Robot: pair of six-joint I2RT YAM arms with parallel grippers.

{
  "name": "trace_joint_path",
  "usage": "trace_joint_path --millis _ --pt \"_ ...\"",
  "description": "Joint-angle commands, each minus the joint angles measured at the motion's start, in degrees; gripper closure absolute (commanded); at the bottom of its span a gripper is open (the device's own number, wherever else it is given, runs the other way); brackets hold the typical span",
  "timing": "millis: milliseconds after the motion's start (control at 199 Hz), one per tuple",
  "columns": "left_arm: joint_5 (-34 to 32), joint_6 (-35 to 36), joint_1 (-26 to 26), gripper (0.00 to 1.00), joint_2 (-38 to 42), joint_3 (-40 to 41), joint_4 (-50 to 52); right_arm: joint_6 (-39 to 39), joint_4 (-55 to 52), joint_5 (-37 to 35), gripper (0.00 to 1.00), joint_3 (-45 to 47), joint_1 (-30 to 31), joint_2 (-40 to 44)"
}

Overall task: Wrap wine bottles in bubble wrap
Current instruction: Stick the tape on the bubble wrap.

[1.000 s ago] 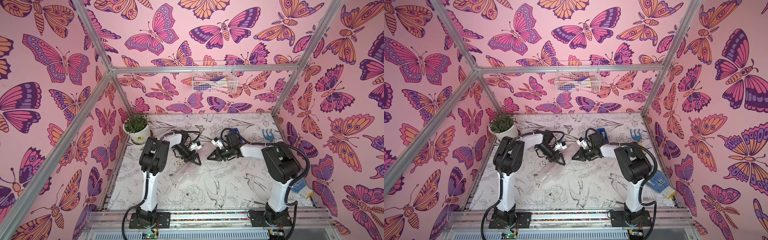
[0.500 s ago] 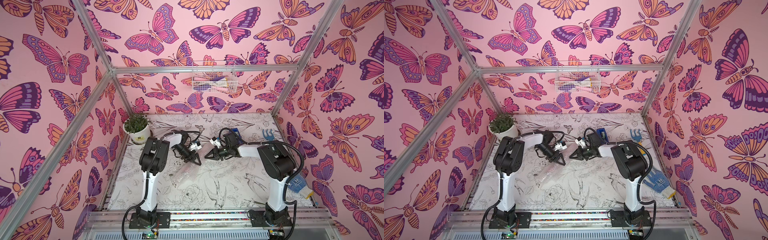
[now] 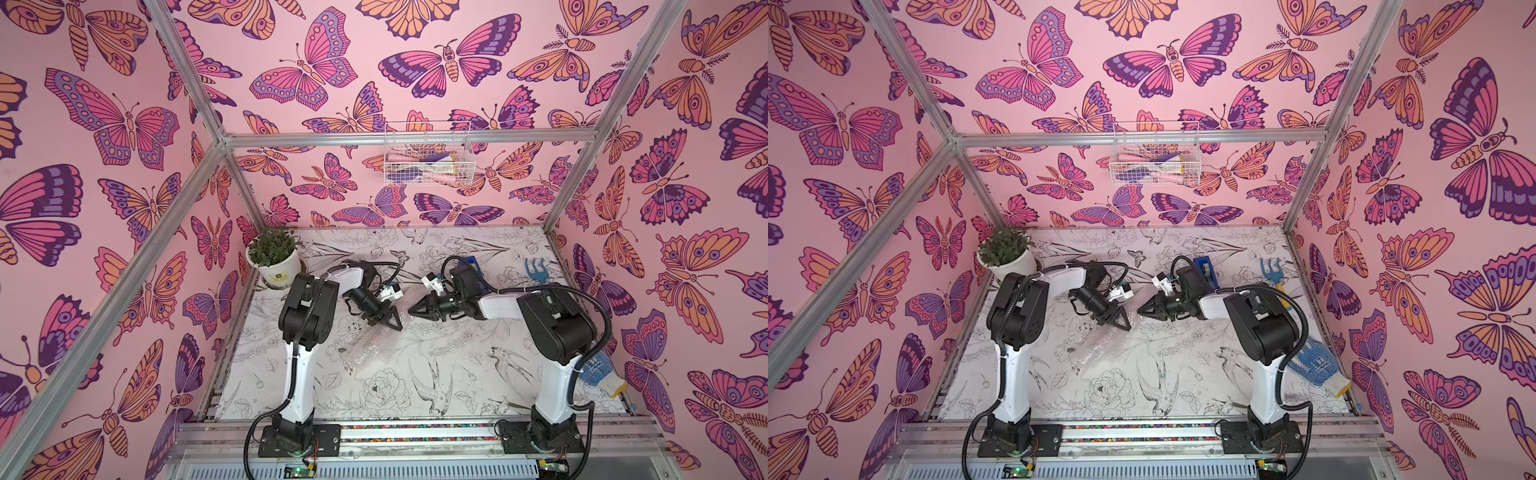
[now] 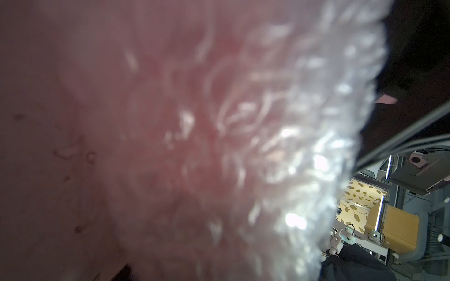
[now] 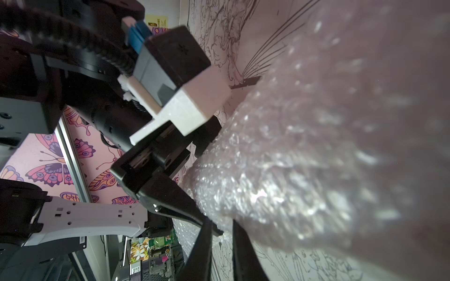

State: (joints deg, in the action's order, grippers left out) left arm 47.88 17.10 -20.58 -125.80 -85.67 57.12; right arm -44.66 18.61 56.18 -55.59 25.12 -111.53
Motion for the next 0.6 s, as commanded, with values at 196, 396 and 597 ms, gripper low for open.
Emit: trace_joint_path --millis 196,396,597 --pt "-16.24 -1.39 -0.6 0.84 -7.22 4.36 4.32 6.42 -3.82 -3.15 0.78 4.42 -1.04 6.23" --pt "-16.16 -1.37 -0.52 0.84 -7.33 4.24 4.4 12.31 -12.61 -4.52 1.0 3.15 -0.65 4.51" --pt "-16.06 -1.46 -0.52 0.84 -7.48 4.19 4.51 11.85 -12.65 -2.07 1.0 -1.65 0.87 2.78"
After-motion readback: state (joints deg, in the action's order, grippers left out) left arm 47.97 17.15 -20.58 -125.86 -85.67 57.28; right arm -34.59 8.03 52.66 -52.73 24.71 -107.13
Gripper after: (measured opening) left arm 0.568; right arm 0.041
